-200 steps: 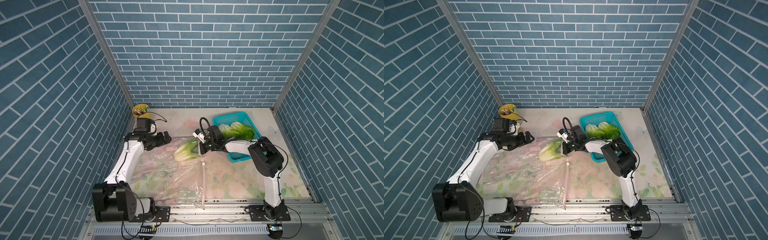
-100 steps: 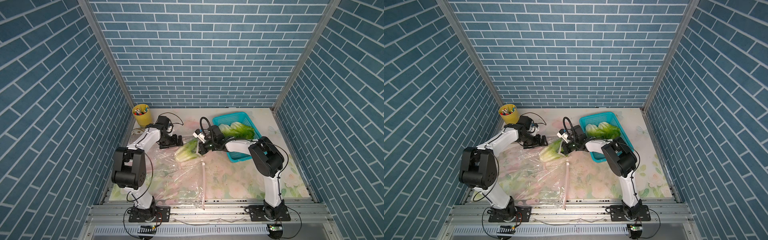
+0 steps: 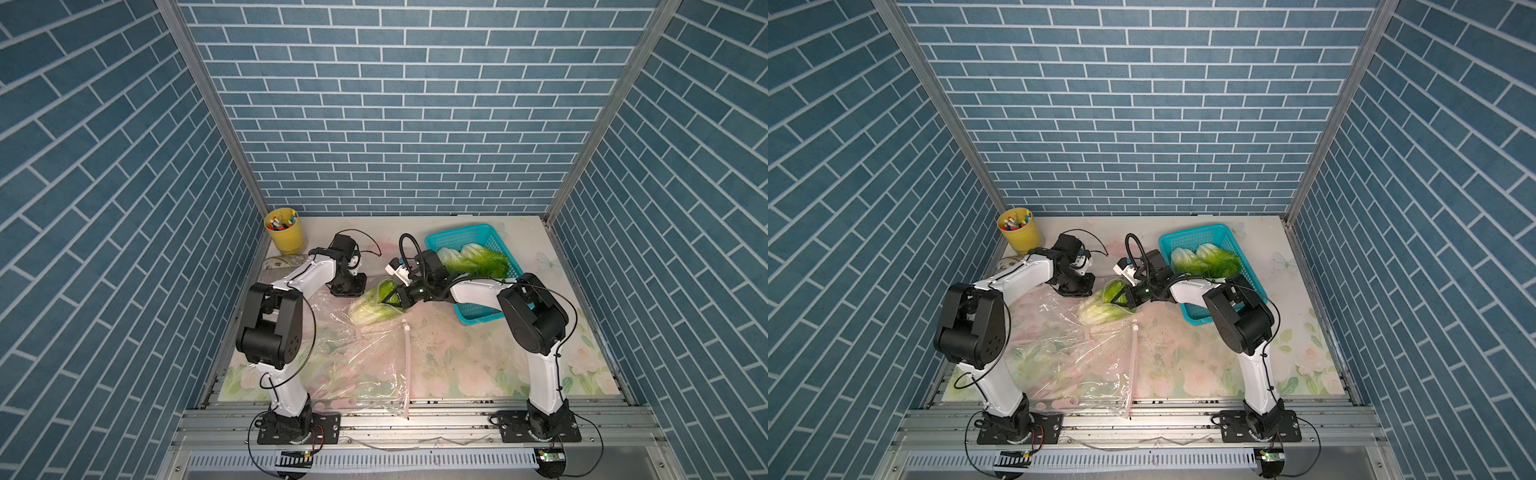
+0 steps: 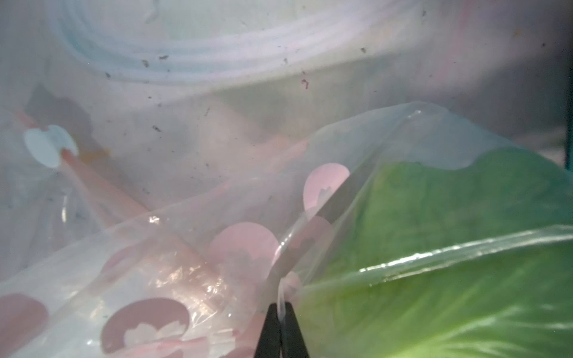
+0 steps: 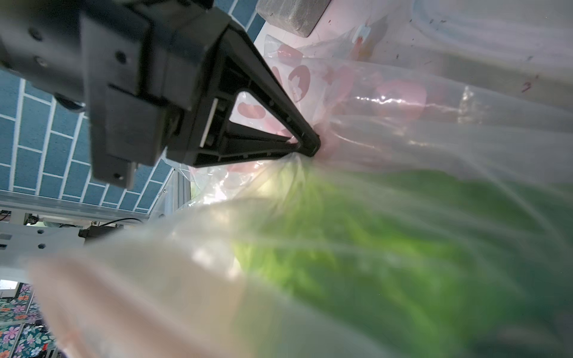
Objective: Open the zip-top bag and take out the chinese cabbages
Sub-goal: Pick up the Chinese cabbage from the zipper food storage bag.
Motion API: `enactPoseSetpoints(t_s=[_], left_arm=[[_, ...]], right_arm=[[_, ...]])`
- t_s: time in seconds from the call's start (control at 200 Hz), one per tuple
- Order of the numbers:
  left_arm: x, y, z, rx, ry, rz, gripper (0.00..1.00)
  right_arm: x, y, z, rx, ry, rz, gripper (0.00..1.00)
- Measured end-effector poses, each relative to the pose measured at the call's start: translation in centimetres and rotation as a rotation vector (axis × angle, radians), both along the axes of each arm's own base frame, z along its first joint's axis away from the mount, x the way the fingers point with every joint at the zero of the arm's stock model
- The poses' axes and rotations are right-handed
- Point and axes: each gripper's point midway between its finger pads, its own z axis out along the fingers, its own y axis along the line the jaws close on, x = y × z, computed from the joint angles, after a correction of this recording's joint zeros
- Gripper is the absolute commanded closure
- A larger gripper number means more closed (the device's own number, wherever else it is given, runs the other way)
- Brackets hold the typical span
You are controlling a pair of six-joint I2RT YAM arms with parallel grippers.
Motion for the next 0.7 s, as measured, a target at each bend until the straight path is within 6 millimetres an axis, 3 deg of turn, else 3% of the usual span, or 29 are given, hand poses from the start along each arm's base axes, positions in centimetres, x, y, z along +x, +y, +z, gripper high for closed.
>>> enactPoseSetpoints(t_s=[0.285, 0.42, 0.7], left_arm=[[-1.8, 4.6, -0.5, -0.001, -0.026, 0.207, 1.00], [-1.7, 4.5, -0.4, -0.018, -0.035, 0.228, 1.00], [-0.5, 3.7, 0.1, -0.062, -0.080, 0.241, 1.00]], right_arm=[[-1.3, -1.9, 0.3, -0.028, -0.106, -0.054, 1.00], [-1.2, -2.5, 0.9, -0.032, -0.171, -0.101, 1.00], [0.4, -3.6, 4.4, -0.034, -0.284, -0.218, 1.00]])
